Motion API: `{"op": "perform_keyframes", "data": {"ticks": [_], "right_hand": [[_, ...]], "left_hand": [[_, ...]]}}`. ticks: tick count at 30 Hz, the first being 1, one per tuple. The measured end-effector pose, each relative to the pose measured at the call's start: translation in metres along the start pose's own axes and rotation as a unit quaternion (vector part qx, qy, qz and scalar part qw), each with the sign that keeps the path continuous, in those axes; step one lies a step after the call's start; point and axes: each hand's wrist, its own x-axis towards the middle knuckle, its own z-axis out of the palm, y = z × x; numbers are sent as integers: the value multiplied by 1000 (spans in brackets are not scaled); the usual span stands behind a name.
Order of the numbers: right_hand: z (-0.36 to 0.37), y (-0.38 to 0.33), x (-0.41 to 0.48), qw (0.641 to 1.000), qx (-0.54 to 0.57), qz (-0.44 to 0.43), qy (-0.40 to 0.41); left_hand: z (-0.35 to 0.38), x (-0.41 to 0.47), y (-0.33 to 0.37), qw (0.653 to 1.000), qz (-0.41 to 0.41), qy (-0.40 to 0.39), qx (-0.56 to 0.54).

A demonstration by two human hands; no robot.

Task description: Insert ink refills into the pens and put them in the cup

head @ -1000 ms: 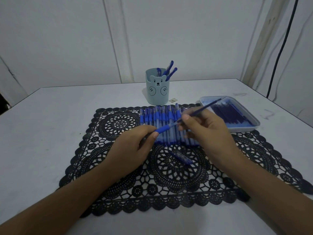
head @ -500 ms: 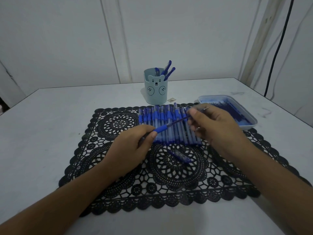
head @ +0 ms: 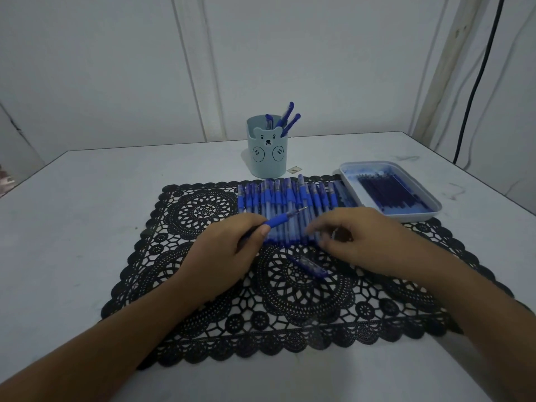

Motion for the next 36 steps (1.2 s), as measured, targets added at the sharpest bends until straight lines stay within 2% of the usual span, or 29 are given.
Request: {"op": "perform_keyframes", "data": {"ticks": [3, 7, 9, 12, 15, 24, 28, 36], "right_hand": [[8, 2, 0, 996, -70, -34, -39], [12, 2, 2, 997, -67, -26, 0], [9, -1, 2, 997, 29, 16, 64], [4, -4, 2, 960, 220, 27, 171], [3, -8, 2, 942, 271, 9, 197], [13, -11, 2, 959, 249, 5, 132], [20, -14, 1, 977, 164, 26, 137], [14, -11, 1, 987, 122, 16, 102]], "left_hand": [[0, 0, 0, 1000, -4, -4, 0], [0, 0, -1, 1000, -4, -5, 1], [0, 1, 0, 1000, -4, -6, 2], [0, 0, 0, 1000, -2, -9, 4], [0, 0, 0, 1000, -3, -12, 4], [-1, 0, 4, 999, 12, -28, 25], [-1, -2, 6, 998, 41, -37, 38], [-1, -2, 7, 997, 36, -47, 57]]}}
